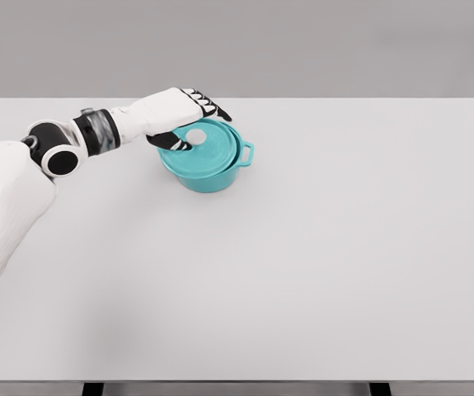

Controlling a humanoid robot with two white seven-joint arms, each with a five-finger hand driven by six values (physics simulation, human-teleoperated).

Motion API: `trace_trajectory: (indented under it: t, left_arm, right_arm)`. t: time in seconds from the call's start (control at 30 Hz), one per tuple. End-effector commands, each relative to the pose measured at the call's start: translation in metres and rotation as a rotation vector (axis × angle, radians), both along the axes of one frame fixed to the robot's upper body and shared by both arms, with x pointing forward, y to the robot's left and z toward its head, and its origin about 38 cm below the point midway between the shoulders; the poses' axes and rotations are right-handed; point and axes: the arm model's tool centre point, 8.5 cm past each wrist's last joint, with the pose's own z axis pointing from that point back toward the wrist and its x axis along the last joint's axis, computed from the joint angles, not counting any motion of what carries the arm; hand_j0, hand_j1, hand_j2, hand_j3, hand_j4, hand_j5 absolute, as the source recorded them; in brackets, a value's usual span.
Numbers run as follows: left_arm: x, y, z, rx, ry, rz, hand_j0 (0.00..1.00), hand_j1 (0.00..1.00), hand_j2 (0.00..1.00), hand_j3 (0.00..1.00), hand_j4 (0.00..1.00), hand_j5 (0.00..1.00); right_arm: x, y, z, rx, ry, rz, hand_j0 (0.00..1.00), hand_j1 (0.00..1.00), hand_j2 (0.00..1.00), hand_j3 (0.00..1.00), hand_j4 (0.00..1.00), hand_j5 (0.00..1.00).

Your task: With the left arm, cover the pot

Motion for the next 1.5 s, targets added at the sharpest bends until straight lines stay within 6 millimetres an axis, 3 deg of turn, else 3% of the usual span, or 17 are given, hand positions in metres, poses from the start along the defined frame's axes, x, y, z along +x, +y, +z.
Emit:
trace_trajectory:
  t: [0.0, 0.13, 0.53, 0.67, 0.8, 0.87, 0.93, 0.97, 1.0, 1.03, 1.07, 1.1, 1.2, 1.47]
  left_arm:
    - [0.000, 0.000, 0.001, -0.008, 0.001, 0.002, 0.85, 0.85, 0.85, 0.85, 0.85, 0.85]
    - [0.000, 0.001, 0.000, -0.008, 0.002, 0.002, 0.93, 0.93, 0.93, 0.93, 0.93, 0.93]
    - [0.000, 0.003, 0.004, -0.011, -0.005, 0.005, 0.94, 0.94, 0.94, 0.94, 0.94, 0.94]
    - [-0.004, 0.015, 0.020, 0.009, -0.053, 0.001, 1.00, 1.00, 1.00, 1.00, 1.00, 1.00]
    - [-0.007, 0.038, 0.030, 0.032, -0.079, 0.025, 1.00, 1.00, 1.00, 1.00, 1.00, 1.00]
    - [-0.016, 0.062, 0.049, 0.052, -0.132, 0.044, 1.00, 1.00, 1.00, 1.00, 1.00, 1.00]
    - [-0.022, 0.111, 0.052, 0.032, -0.138, 0.151, 1.00, 1.00, 1.00, 1.00, 1.00, 1.00]
    - [-0.031, 0.151, 0.050, 0.030, -0.134, 0.236, 1.00, 1.00, 1.00, 1.00, 1.00, 1.00]
    - [-0.035, 0.165, 0.049, 0.029, -0.130, 0.265, 1.00, 1.00, 1.00, 1.00, 1.00, 1.00]
    - [-0.049, 0.201, 0.043, 0.029, -0.111, 0.339, 1.00, 1.00, 1.00, 1.00, 1.00, 1.00]
    - [-0.059, 0.223, 0.041, 0.027, -0.097, 0.380, 1.00, 1.00, 1.00, 1.00, 1.00, 1.00]
    - [-0.064, 0.232, 0.039, 0.035, -0.067, 0.394, 1.00, 1.00, 1.00, 1.00, 1.00, 1.00]
    - [-0.065, 0.240, 0.030, 0.085, -0.004, 0.405, 1.00, 1.00, 1.00, 1.00, 1.00, 1.00]
    - [-0.065, 0.233, 0.023, 0.090, 0.006, 0.392, 1.00, 1.00, 1.00, 1.00, 1.00, 1.00]
  right_arm:
    - [0.000, 0.000, 0.000, 0.001, 0.001, 0.000, 1.00, 1.00, 1.00, 1.00, 1.00, 1.00]
    - [0.000, 0.000, 0.000, 0.000, 0.000, 0.000, 1.00, 1.00, 1.00, 1.00, 1.00, 1.00]
    - [0.000, 0.000, 0.000, 0.001, 0.001, 0.000, 1.00, 1.00, 1.00, 1.00, 1.00, 1.00]
    - [0.000, 0.000, 0.000, 0.001, 0.001, 0.000, 1.00, 1.00, 1.00, 1.00, 1.00, 1.00]
    - [0.000, 0.000, 0.000, 0.001, 0.001, 0.000, 1.00, 1.00, 1.00, 1.00, 1.00, 1.00]
    - [0.000, 0.000, 0.000, 0.000, 0.000, 0.000, 1.00, 1.00, 1.00, 1.00, 1.00, 1.00]
    - [0.000, 0.000, 0.000, 0.001, 0.001, 0.000, 1.00, 1.00, 1.00, 1.00, 1.00, 1.00]
    - [0.000, 0.000, 0.000, 0.000, 0.000, 0.000, 1.00, 1.00, 1.00, 1.00, 1.00, 1.00]
    - [0.000, 0.000, 0.000, 0.000, 0.000, 0.000, 1.00, 1.00, 1.00, 1.00, 1.00, 1.00]
    - [0.000, 0.000, 0.000, 0.000, 0.000, 0.000, 1.00, 1.00, 1.00, 1.00, 1.00, 1.00]
    - [0.000, 0.000, 0.000, 0.001, 0.001, 0.000, 1.00, 1.00, 1.00, 1.00, 1.00, 1.00]
    - [0.000, 0.000, 0.000, 0.000, 0.000, 0.000, 1.00, 1.00, 1.00, 1.00, 1.00, 1.00]
    - [0.000, 0.000, 0.000, 0.001, 0.001, 0.000, 1.00, 1.00, 1.00, 1.00, 1.00, 1.00]
    - [0.000, 0.000, 0.000, 0.000, 0.000, 0.000, 1.00, 1.00, 1.00, 1.00, 1.00, 1.00]
